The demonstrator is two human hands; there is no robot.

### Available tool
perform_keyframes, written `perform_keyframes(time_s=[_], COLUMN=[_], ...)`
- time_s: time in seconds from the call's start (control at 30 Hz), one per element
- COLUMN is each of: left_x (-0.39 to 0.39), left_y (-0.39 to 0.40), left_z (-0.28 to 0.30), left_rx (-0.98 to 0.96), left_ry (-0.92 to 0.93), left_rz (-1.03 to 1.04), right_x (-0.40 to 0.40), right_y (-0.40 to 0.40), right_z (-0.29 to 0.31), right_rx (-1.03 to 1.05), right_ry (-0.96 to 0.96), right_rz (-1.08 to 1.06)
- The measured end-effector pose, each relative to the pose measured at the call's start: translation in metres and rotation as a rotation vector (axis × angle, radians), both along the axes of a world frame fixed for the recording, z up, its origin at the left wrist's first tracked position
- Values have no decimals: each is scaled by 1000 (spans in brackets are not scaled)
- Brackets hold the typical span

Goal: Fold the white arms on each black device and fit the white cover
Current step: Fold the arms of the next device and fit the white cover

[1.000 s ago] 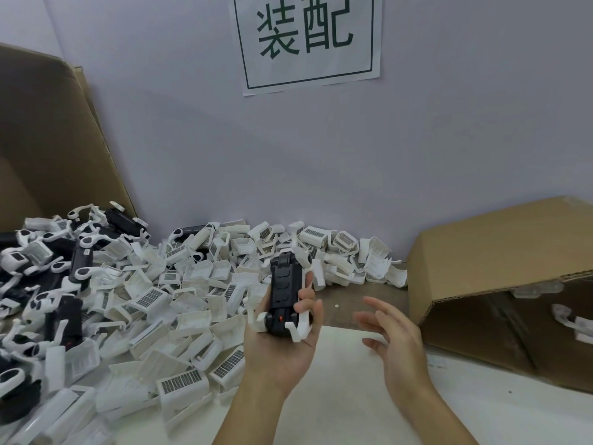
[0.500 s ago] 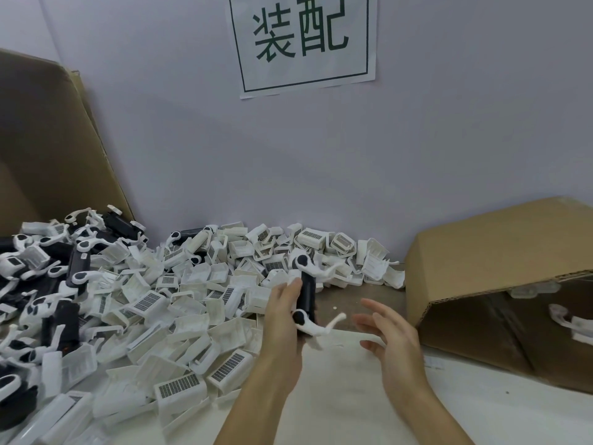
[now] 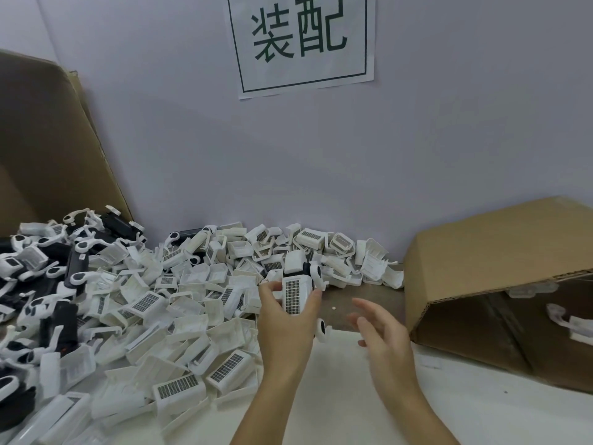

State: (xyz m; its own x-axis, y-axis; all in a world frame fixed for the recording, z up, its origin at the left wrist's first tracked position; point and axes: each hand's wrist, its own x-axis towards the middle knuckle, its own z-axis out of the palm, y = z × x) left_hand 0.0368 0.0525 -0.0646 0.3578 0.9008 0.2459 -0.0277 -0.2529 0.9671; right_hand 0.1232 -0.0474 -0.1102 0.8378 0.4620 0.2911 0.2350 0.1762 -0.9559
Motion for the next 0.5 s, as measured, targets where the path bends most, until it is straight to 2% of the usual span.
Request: perform_keyframes(time_s=[0.1,0.2,0.27,0.37,0.5], left_x=[0,4,9,17,17], left_y=[-2,-7,-12,-26,-32], left_z=[3,4,2,-5,-10], left_rx=[14,-59,-133,-129,-120], left_ry=[41,-44,-96,-142,-199], left_rz=[-10,-173,-234,-236,-301], right_x=[-16,-28,-27,-20,-11], right_y=[2,7,7,5,3], right_z=[2,7,10,14,21], right_rx=[-116,-193,-229,-291,-265], right_ry=[-303,-454,-511,-446,-180], right_rz=[-8,59,12,-67,-79])
